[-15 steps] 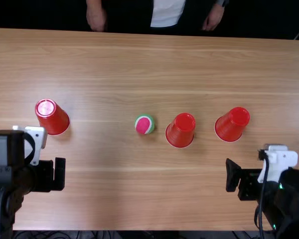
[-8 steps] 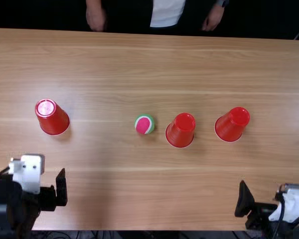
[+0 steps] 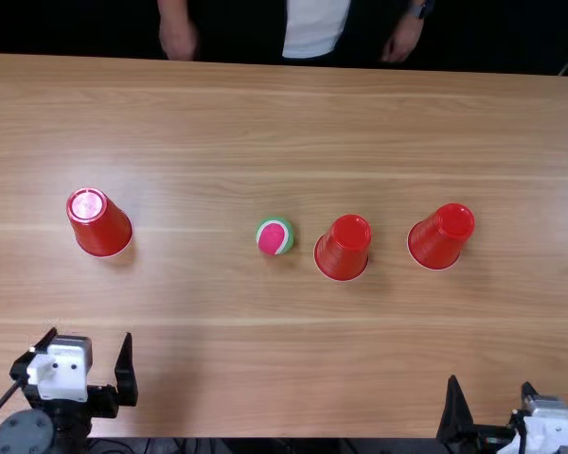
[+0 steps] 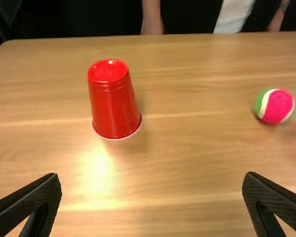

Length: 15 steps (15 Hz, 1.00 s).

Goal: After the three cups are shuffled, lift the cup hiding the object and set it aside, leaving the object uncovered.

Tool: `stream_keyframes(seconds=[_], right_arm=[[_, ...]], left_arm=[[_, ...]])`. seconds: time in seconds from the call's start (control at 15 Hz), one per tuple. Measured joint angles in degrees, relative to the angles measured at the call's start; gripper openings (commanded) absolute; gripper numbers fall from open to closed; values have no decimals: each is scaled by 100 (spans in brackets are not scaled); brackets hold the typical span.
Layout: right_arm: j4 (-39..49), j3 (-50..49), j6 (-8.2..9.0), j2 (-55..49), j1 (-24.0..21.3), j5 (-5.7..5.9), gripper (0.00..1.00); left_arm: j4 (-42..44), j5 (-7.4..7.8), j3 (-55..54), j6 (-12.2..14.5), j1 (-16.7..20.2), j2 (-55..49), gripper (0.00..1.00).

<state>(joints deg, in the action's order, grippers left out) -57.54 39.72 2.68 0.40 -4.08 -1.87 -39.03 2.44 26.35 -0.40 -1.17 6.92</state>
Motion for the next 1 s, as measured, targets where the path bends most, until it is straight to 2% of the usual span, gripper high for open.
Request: stream_keyframes(seconds=[0.13, 0.33, 0.47, 0.6, 0.73, 0.87, 1.0], right_arm=[[17, -105, -4, 2, 0, 2, 100], [610, -474, -50, 0, 0, -2, 100], [1794, -922, -76, 0, 0, -4, 100], [3644, -1504, -94, 2, 0, -4, 100], [5362, -2168, -92, 0, -7, -4, 100], [6030, -2787, -92, 0, -11, -4, 100], [6081, -3195, -81, 2, -11, 0, 100]], left_arm=[[306, 136, -535, -2, 2, -514, 100], [914, 168, -1049, 0, 4, -629, 100], [1700, 168, -1373, 13, 4, -629, 100], [2905, 168, -1838, 15, 2, -629, 100], [3609, 168, -2308, 17, 2, -629, 100], [3869, 173, -2474, 15, 4, -629, 100], [3812, 188, -2498, 20, 2, -629, 100]])
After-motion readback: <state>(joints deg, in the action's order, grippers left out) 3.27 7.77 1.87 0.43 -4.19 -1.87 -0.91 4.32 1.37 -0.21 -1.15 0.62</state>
